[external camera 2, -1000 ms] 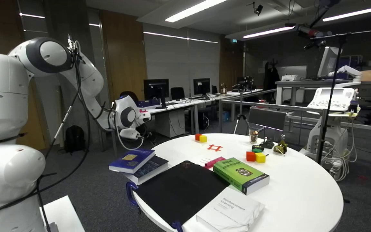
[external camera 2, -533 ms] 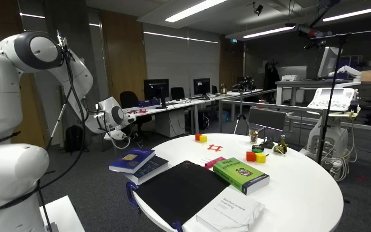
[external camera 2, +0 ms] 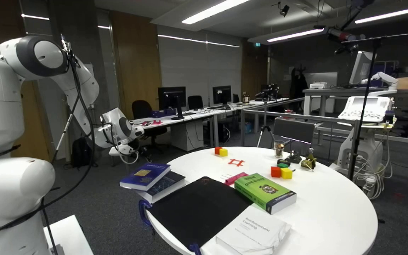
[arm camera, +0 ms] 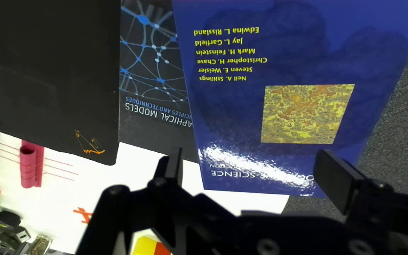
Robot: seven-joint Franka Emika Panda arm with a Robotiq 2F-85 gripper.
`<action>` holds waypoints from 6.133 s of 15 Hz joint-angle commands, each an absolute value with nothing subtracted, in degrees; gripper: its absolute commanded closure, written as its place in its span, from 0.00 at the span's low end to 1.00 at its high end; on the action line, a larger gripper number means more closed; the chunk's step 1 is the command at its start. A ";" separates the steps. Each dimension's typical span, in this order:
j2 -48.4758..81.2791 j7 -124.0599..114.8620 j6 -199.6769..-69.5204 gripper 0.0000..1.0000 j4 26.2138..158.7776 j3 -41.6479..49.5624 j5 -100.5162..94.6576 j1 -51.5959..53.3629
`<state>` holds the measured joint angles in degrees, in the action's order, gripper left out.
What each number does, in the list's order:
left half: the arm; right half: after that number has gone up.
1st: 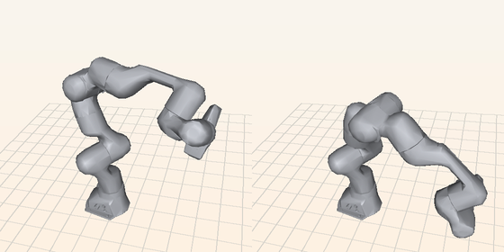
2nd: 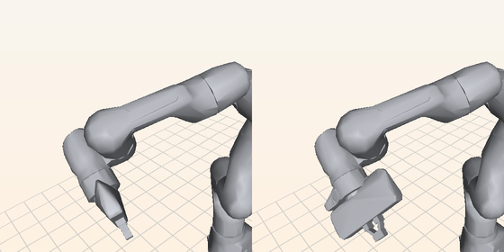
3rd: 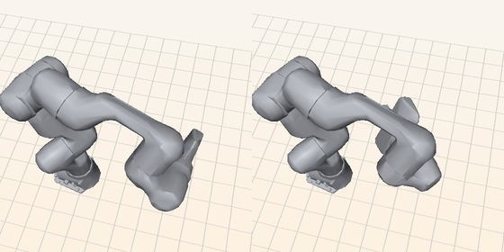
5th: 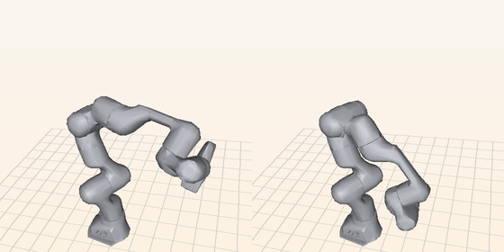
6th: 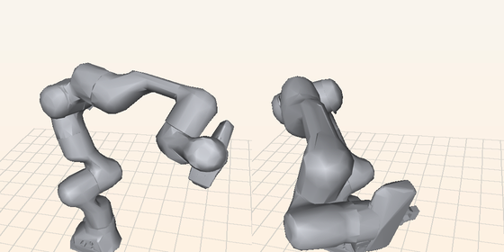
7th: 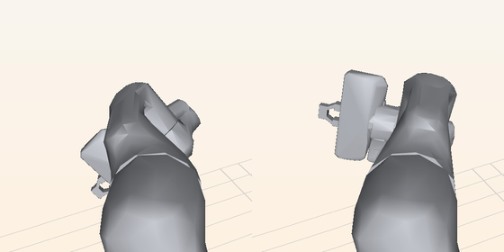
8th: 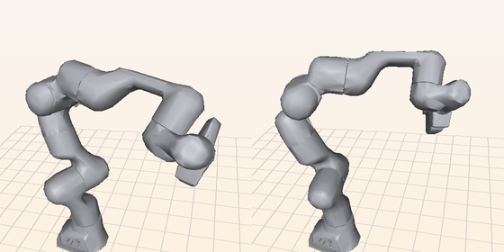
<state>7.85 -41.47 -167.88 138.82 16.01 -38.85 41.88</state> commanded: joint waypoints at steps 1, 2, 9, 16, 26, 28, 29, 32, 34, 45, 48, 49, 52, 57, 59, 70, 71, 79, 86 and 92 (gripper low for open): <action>7.85 -41.47 -167.88 0.00 138.82 16.01 -38.86 41.88; 7.85 -41.47 -167.88 0.00 138.82 16.01 -38.86 41.88; 7.12 -53.56 -165.47 0.00 135.81 19.68 -46.44 43.75; 10.71 -69.08 -156.69 0.00 129.50 17.88 -59.79 48.77; 19.37 -76.81 -135.59 0.00 119.51 -1.73 -68.01 44.60; 21.04 -75.26 -131.45 0.00 117.69 -4.73 -68.61 43.74; 21.91 -74.60 -129.54 0.00 116.81 -5.92 -68.88 43.46; 25.21 -73.24 -125.05 0.00 114.04 -8.74 -69.48 43.02; 27.65 -72.05 -122.15 0.00 112.30 -9.75 -70.72 43.45; 39.15 -69.89 -104.33 0.00 104.12 -11.60 -74.09 46.94; 41.65 -69.16 -100.05 0.00 101.73 -11.81 -73.94 47.80; 42.37 -69.23 -98.80 0.00 100.93 -11.78 -74.00 48.16; 44.47 -69.35 -95.70 0.00 99.00 -11.52 -74.91 49.26; 47.79 -69.54 -88.70 0.00 96.37 -10.85 -77.68 51.52; 48.97 -69.46 -87.29 0.00 95.39 -11.55 -77.25 51.35; 54.22 -72.75 -84.76 0.00 89.96 -12.00 -71.48 51.59; 54.74 -73.01 -84.28 0.00 89.37 -12.00 -70.84 51.69; 56.84 -73.01 -85.70 0.00 87.97 -11.64 -70.53 51.84; 56.87 -73.00 -85.72 0.00 87.66 -11.62 -70.41 51.87; 56.87 -73.00 -85.72 0.00 87.66 -11.62 -70.39 51.87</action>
<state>56.61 -73.12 -85.80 88.03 -11.63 -70.38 51.84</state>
